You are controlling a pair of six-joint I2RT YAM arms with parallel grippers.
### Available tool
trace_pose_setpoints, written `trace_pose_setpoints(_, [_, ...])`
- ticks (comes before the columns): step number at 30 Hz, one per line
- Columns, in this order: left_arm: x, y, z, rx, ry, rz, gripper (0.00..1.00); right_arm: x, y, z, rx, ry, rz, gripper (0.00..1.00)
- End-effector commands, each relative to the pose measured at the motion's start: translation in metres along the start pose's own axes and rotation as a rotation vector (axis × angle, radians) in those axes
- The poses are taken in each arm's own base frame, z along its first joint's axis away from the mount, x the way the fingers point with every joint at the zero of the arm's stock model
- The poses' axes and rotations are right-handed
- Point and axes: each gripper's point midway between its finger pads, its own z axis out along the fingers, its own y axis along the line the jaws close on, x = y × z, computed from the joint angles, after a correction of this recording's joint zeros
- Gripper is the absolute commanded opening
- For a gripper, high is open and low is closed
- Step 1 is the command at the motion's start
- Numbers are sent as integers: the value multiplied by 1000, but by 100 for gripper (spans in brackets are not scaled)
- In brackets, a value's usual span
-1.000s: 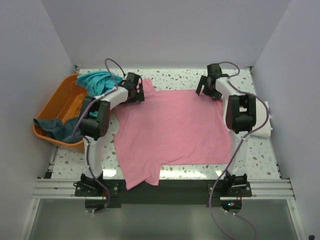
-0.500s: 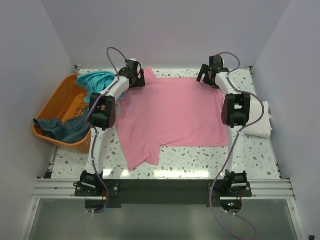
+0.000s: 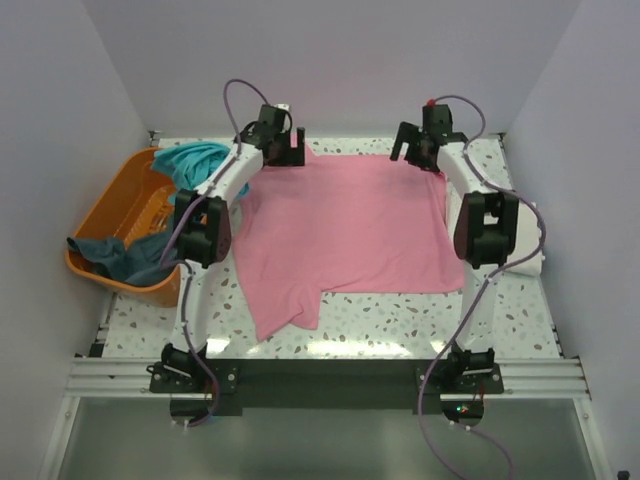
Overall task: Fold and stack the t-shirts
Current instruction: Flatten the tshirt out, then fold the tshirt
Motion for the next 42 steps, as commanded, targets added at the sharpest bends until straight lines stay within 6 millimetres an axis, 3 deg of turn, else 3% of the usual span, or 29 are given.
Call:
trace_pose_setpoints(1, [-50,-39,-92,88,-88,23,100,-39,34,-97,-86,-108,-28,99])
trace_pose_setpoints(2, [-25,-41,-93,82,-30,26,100,-18,25,-98,-65,-60,-16,98])
trace_pose_setpoints(3, [-33,-45,-122,102,-68,19,100,-22,27,-128,-72,-91,-1,99])
trace_pose_setpoints(4, [-25,-48,-133,111,-70,1,100,-15,27,-136,-74,-96,39,99])
trace_pose_setpoints(5, [17,-53,-130,113,-11,18,100,28,14,-129,-47,-22,57,99])
trace_pose_setpoints(6, [13,-57,-167,128,-61,5,100,24,20,-162,-82,-84,93,99])
trace_pose_setpoints(7, [27,-55,-179,95,-64,-35,100,31,20,-167,-100,-110,104,99])
trace_pose_setpoints(8, [76,-59,-180,88,2,-9,100,72,11,-167,-82,-46,104,99])
trace_pose_setpoints(9, [76,-59,-213,105,-50,-34,100,73,9,-192,-89,-89,130,99])
trace_pose_setpoints(10, [94,-56,-223,88,-41,-95,100,89,2,-204,-68,-73,137,99])
trace_pose_setpoints(11, [131,-45,-240,81,-2,-119,100,121,-17,-205,-10,-33,147,99])
trace_pose_setpoints(12, [151,-39,-248,63,12,-152,100,133,-26,-212,15,-34,169,99])
trace_pose_setpoints(13, [193,-22,-246,-1,60,-194,100,134,-31,-238,1,-90,187,98])
trace_pose_setpoints(14, [204,-28,-266,49,40,-196,100,163,-44,-236,30,-48,199,98])
trace_pose_setpoints(15, [222,-26,-271,48,66,-239,100,173,-55,-246,62,-57,228,98])
trace_pose_setpoints(16, [263,-21,-273,46,152,-209,100,184,-63,-256,70,-77,244,99])
trace_pose_setpoints(18, [287,-18,-286,58,183,-275,100,197,-72,-265,83,-86,272,99])
trace_pose_setpoints(19, [311,-15,-287,61,226,-258,100,204,-76,-270,78,-101,285,99])
trace_pose_setpoints(20, [316,-19,-293,101,225,-272,100,207,-78,-271,80,-106,293,99])
trace_pose_setpoints(21, [339,-22,-294,122,278,-282,100,214,-82,-270,90,-101,304,99])
trace_pose_setpoints(23, [351,-30,-297,174,295,-303,97,218,-86,-273,104,-110,321,99])
trace_pose_setpoints(24, [366,-28,-297,163,332,-315,94,221,-90,-273,126,-105,326,99])
trace_pose_setpoints(27, [385,-20,-297,118,370,-318,91,227,-102,-273,190,-98,326,98])
trace_pose_setpoints(35, [406,-12,-284,42,401,-286,71,244,-115,-259,268,-46,340,99])
trace_pose_setpoints(41, [377,-14,-270,-40,294,-275,25,259,-118,-255,280,-15,369,99])
trace_pose_setpoints(42, [368,-14,-270,-58,265,-283,6,263,-122,-254,295,-11,372,99])
